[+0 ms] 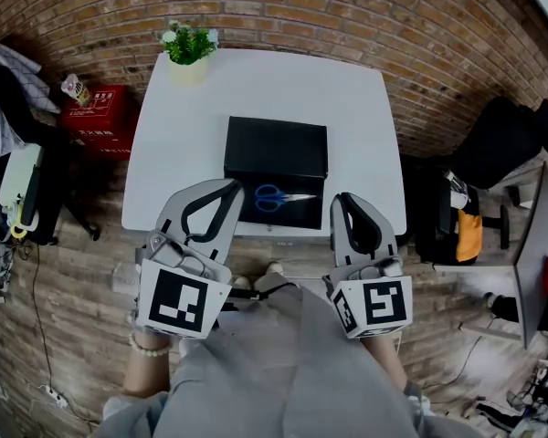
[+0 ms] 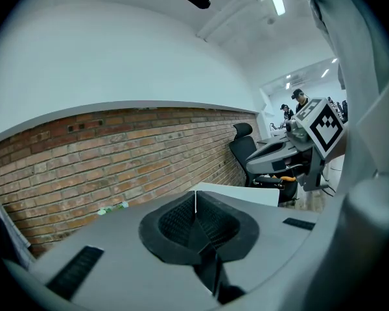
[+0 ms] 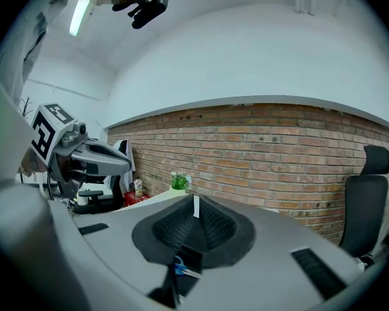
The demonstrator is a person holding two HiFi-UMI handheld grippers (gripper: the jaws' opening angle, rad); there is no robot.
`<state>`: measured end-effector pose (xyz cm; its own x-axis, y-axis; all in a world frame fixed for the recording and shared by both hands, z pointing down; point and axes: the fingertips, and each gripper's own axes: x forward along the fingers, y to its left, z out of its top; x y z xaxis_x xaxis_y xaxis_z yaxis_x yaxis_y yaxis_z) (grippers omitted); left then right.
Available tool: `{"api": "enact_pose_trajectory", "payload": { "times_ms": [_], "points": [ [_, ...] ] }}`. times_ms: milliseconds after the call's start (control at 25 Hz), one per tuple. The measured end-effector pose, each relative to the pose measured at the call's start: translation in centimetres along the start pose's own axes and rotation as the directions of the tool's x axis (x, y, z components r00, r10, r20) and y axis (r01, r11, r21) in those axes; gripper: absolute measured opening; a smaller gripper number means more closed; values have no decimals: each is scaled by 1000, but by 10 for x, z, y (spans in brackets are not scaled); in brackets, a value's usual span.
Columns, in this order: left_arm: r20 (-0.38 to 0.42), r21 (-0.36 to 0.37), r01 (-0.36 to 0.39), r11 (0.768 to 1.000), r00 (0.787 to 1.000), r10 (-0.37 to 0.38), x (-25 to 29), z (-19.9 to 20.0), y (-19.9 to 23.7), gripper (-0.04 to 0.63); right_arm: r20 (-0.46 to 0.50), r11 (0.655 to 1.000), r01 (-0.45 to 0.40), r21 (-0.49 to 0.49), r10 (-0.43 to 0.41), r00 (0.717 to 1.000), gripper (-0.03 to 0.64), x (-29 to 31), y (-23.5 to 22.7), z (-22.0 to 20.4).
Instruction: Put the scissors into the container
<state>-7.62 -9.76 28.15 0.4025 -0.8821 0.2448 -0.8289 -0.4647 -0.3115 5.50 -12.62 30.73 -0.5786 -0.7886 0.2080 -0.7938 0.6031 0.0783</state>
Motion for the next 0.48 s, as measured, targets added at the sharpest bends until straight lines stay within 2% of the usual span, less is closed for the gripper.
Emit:
{"api": "enact_pose_trajectory", "payload": {
  "times_ms": [480],
  "points": [
    [19,-62,1,998,1000,0,1,-2,-1,22,-11,1000,-2,-2,2,1000,56,-2,1,-5]
  ]
}}
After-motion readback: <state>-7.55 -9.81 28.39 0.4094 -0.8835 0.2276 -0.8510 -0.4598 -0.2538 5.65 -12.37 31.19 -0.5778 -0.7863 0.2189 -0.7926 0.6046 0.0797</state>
